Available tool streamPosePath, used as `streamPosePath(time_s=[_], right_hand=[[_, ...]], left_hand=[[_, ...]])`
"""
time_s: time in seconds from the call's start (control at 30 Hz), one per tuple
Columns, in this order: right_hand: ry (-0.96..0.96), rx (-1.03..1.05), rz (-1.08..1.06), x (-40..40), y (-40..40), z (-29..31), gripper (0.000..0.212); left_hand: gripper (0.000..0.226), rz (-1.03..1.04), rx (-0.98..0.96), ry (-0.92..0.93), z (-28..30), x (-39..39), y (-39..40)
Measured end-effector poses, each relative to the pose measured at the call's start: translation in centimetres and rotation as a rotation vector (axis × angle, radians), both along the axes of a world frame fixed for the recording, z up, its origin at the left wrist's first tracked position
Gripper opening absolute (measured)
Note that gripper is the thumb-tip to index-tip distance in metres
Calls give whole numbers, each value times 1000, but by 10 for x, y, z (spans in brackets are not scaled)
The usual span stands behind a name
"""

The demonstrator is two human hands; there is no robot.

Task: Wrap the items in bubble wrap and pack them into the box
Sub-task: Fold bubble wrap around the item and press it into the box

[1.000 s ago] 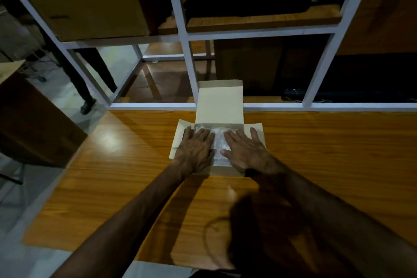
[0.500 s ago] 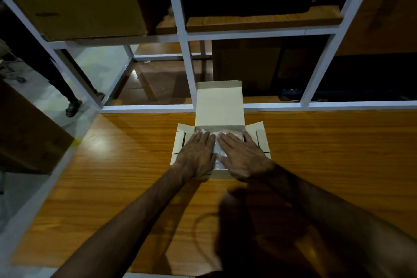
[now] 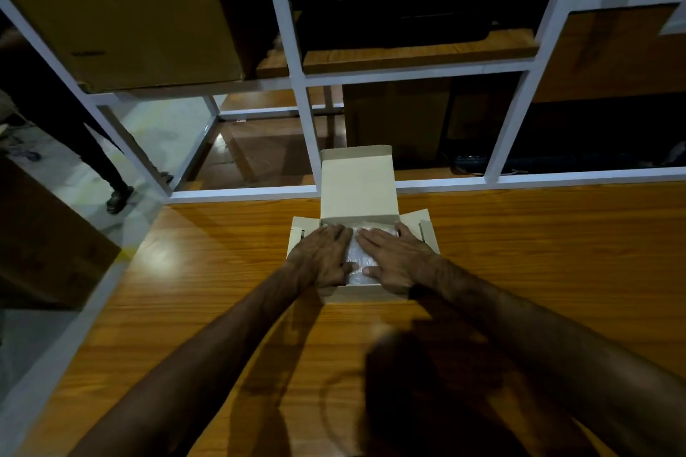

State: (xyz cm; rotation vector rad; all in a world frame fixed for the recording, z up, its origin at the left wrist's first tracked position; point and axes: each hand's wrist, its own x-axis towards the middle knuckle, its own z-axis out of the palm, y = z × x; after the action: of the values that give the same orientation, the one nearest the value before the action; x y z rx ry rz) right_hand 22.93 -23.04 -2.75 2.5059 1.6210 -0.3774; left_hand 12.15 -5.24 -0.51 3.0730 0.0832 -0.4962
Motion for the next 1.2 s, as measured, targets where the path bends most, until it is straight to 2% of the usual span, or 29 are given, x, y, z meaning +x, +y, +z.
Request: streamPosePath(time_s=[0.3,0.47,0.63,0.8,0.9,1.0,1.13,1.2], right_hand=[[-45,-15,-4,-4,-2,4,83],[-125,2,-27,-14,-1,12,77],[-94,96,-97,-34,-13,6,69],[-16,235,-156,-41,-21,26,59],[-34,566,-336,-44,-40,32,43],[6,760,-578,-49,-59,25,38],[246,985,-960,-56,-69,16,51],[439,1024,-1169,-58,-68,11,59]], left_hand=[[108,27,-11,-15,8,-3,-6],[96,25,9,-50,13,-1,-9],[100,12,40,-40,10,-5,-12],[89,20,53,-101,6,-7,-15],[87,34,31,-161,-2,-15,-17],[87,27,2,-237,-11,-24,-20],[95,-70,-74,-246,-15,-33,-37],[86,-71,-90,-241,-20,-34,-43]])
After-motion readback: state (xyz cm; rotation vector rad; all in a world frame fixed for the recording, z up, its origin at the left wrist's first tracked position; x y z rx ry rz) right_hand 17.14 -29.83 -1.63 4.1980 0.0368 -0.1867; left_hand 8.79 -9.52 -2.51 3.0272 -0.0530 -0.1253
